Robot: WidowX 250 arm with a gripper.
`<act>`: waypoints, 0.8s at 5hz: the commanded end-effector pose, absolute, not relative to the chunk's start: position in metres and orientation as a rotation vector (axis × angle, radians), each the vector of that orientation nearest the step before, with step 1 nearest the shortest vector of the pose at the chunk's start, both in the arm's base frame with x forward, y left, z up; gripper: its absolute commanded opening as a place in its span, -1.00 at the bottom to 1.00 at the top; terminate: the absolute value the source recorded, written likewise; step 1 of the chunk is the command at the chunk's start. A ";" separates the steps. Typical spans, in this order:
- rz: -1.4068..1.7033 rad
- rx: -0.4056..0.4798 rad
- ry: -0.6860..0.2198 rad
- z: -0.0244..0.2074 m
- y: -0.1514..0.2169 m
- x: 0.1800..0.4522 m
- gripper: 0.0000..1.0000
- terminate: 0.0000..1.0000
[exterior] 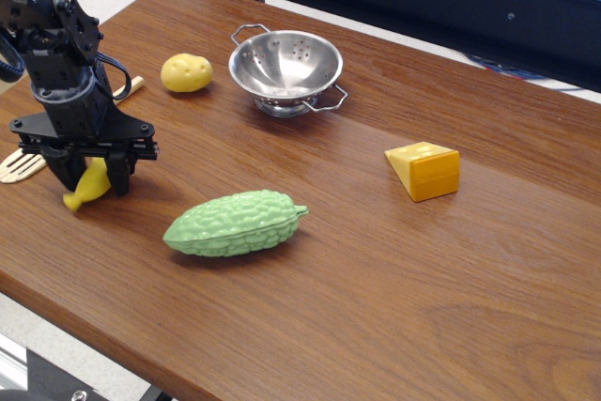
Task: Take banana out of colander
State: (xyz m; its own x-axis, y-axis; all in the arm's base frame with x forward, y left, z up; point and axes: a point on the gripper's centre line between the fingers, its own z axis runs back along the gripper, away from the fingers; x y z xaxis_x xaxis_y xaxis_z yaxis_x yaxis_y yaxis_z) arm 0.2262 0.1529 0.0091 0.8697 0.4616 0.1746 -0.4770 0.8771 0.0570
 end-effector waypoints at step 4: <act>0.578 0.079 -0.258 0.084 0.156 0.256 1.00 1.00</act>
